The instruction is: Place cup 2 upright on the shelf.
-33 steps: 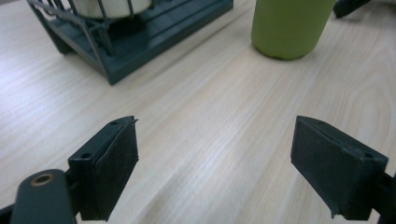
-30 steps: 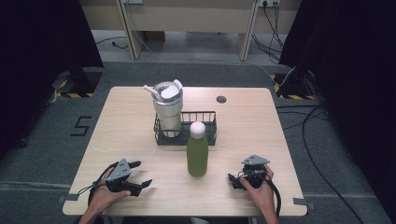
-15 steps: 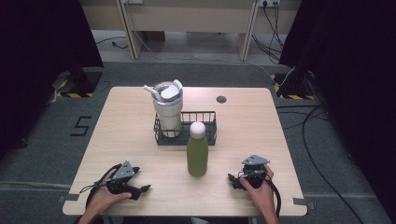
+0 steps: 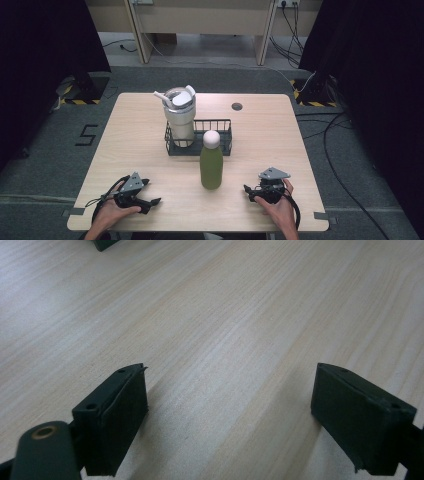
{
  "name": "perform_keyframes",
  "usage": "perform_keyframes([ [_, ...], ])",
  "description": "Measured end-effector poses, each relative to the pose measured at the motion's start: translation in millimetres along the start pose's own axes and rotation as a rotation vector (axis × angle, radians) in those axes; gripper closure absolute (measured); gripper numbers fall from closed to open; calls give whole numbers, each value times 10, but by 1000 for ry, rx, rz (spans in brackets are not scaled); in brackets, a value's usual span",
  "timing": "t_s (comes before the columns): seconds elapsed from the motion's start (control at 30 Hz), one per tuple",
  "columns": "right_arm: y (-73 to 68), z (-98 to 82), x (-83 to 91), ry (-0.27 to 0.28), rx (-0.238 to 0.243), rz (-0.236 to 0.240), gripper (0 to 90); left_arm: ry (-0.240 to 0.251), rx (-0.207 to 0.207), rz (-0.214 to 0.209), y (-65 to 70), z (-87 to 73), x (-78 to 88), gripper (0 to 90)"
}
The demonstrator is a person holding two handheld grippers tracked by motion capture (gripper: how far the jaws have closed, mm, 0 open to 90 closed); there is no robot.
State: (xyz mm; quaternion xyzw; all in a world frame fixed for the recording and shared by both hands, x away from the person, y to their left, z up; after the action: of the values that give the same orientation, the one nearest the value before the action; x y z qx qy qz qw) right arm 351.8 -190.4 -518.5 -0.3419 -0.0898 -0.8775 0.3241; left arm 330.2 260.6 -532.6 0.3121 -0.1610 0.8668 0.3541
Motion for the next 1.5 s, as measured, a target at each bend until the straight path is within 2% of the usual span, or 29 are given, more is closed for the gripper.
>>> perform_keyframes([
  [0.07, -9, 6, 5, 4, 6, -2, 146, 0, 0, 0, 0, 0, 0, 144],
  [0.1, -28, 16, 18, 9, 9, 2, 181, 0, 0, 0, 0, 0, 0, 144],
  [0.17, -79, 45, 56, 29, 26, 27, 140, 0, 1, 0, 0, 0, 0, 144],
  [0.23, -113, 77, 78, 45, 37, 42, 164, 0, 0, 0, -1, 0, 0, 144],
  [0.7, -424, 302, 166, 154, 108, 144, 152, -1, -1, 1, 0, 0, 1, 144],
  [1.07, -596, 482, 99, 206, 152, 200, 152, -1, -1, 1, 0, 0, 1, 144],
  [1.5, -687, 630, -59, 243, 167, 224, 152, -1, -1, 0, 0, -1, 1, 144],
])
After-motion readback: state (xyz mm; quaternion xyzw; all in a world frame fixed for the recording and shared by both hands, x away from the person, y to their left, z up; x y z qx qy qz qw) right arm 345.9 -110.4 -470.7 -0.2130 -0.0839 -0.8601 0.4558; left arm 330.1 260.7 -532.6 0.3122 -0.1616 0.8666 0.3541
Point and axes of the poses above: each handheld gripper's, and its own axes: x roughly backward along the jaws, z roughly out of its top, y roughly to its right, the point moved 1 cm from there along -x, roughly forward along the jaws, and after that the axes turned 6 degrees about z, right-handed, at the moved point
